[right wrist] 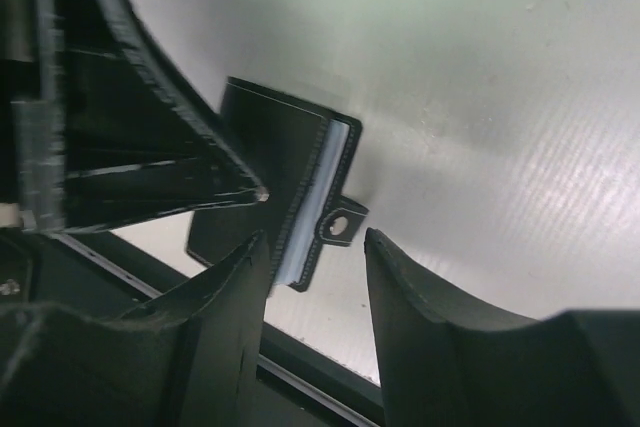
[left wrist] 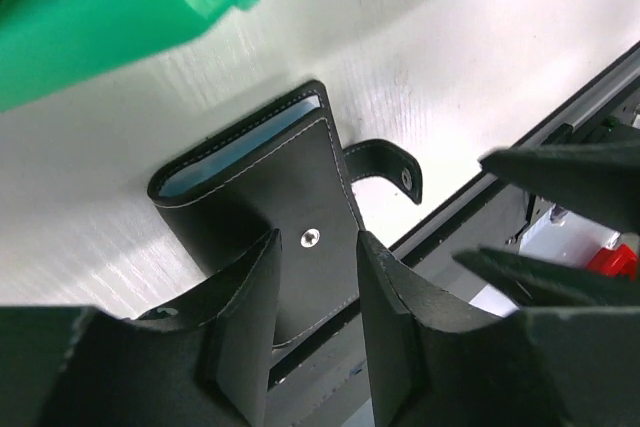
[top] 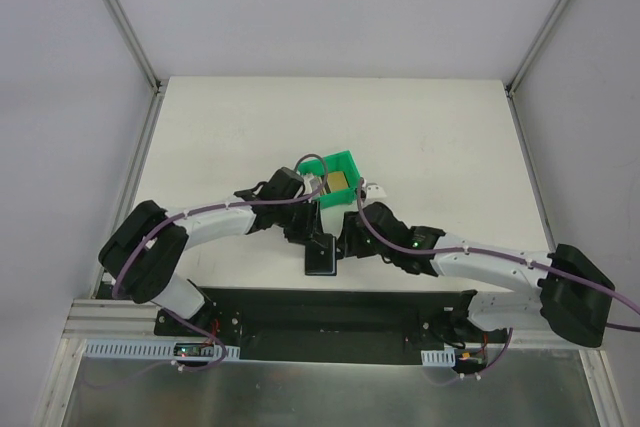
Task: Put the credit cards into the card holder
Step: Close the card holder at the center of the board.
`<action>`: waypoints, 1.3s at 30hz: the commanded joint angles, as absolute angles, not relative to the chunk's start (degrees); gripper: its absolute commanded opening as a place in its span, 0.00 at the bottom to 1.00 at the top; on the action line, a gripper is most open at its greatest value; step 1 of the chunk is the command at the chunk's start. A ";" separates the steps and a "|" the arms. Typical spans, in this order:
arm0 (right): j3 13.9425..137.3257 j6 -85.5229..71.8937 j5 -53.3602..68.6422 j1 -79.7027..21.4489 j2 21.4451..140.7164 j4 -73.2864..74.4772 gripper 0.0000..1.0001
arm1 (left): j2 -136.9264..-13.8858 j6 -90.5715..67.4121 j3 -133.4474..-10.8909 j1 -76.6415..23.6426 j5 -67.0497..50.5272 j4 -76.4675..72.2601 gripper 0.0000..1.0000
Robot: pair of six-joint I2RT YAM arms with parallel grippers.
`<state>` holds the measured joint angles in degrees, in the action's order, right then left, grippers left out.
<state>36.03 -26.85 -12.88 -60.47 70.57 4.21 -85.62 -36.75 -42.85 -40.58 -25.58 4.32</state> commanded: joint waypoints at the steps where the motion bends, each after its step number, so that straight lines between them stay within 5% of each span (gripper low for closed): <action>1: 35.95 -28.12 -10.46 -60.47 67.50 0.35 0.46 | -88.24 -39.81 -44.03 -41.13 -26.72 0.27 0.36; 7: 35.16 -27.77 -8.62 -61.52 66.36 0.26 0.45 | -89.65 -42.54 -42.45 -41.31 -27.51 -4.13 0.38; 13: 35.07 -27.77 -5.10 -63.10 67.23 -2.90 0.19 | -87.72 -42.89 -40.61 -41.31 -24.53 -3.96 0.36; 21: 38.05 -27.86 -1.93 -64.86 73.91 -4.31 0.08 | -86.84 -42.36 -40.25 -41.22 -23.12 -3.78 0.36; 39: 34.55 -28.56 -8.26 -63.28 80.78 -6.24 0.01 | -85.52 -42.63 -40.25 -41.22 -21.89 -2.99 0.36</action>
<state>35.75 -28.01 -5.26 -64.45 81.43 -4.78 -88.20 -42.81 -40.71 -40.91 -24.69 -4.03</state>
